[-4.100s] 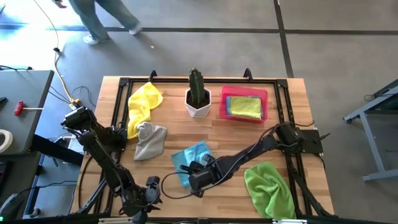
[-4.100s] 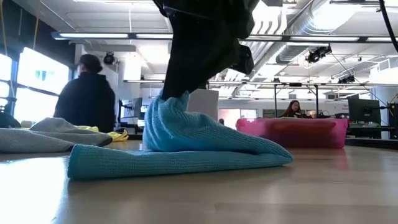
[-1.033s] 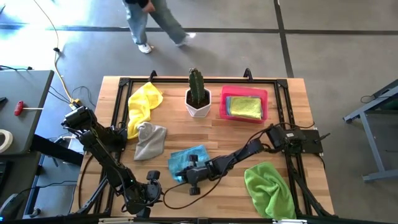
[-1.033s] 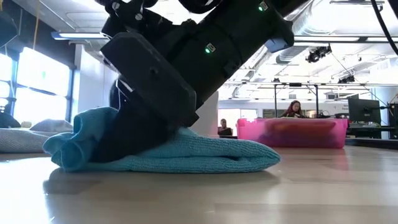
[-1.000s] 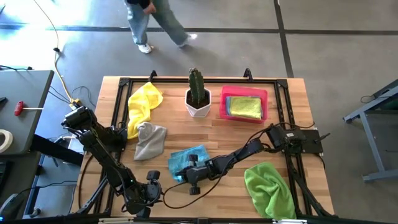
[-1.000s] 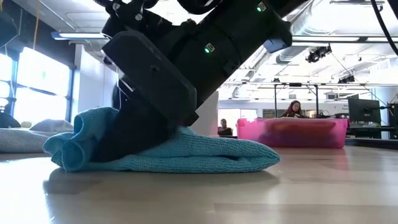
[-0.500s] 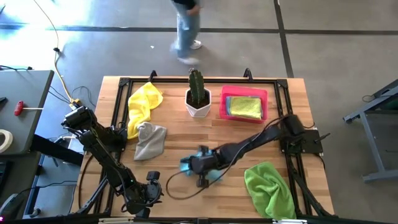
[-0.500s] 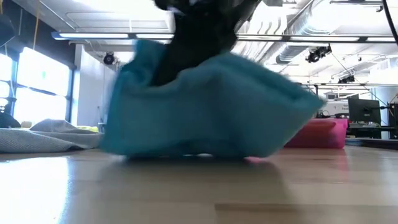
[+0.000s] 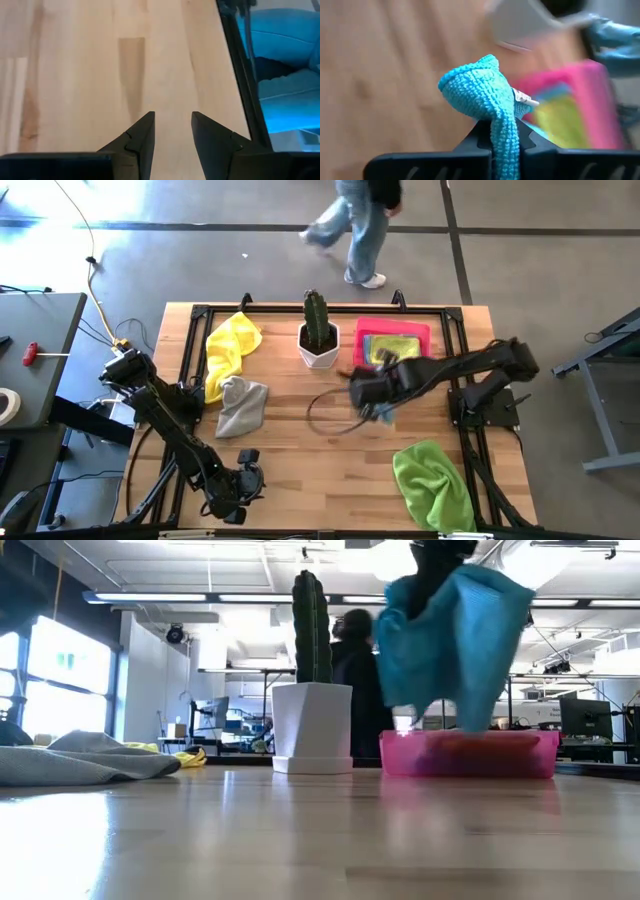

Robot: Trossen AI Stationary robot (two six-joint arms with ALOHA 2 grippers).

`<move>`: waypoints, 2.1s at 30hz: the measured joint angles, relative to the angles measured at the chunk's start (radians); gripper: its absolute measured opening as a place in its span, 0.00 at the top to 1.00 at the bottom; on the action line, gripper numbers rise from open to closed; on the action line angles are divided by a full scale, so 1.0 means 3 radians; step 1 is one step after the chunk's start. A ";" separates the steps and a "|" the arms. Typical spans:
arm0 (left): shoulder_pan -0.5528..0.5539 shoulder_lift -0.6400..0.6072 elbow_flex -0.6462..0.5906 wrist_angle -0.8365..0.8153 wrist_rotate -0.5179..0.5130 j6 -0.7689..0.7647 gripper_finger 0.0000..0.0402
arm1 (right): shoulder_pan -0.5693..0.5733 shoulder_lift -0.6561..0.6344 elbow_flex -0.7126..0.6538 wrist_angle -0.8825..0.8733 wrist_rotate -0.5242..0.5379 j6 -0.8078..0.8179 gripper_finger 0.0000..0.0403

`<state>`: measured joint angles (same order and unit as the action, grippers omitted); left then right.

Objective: Fold microfiber towels
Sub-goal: Put the blue towel into the pink laundry bin

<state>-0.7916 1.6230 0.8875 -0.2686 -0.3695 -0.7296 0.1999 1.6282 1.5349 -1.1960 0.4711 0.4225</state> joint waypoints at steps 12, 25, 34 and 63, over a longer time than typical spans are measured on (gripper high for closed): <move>0.0267 -0.0188 0.0000 -0.0350 -0.0004 0.0119 0.70 | -0.0987 -0.0606 -0.0220 -0.1029 0.0870 -0.0011 1.00; 0.0467 -0.0191 0.0000 -0.0446 -0.0001 0.0376 0.70 | -0.2216 -0.0818 -0.1296 -0.0190 0.1671 -0.0219 1.00; 0.0526 -0.0191 0.0000 -0.0464 -0.0001 0.0369 0.70 | -0.2531 -0.0516 -0.1905 0.2308 0.0262 -0.1993 1.00; 0.0513 -0.0191 0.0000 -0.0532 -0.0001 0.0200 0.70 | -0.2403 -0.0429 -0.1917 0.2120 -0.1455 -0.2371 0.66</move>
<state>-0.6376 1.5658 0.8875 -0.4282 -0.3698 -0.6697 -0.5209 1.4994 0.9599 -0.5600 0.0345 -0.2890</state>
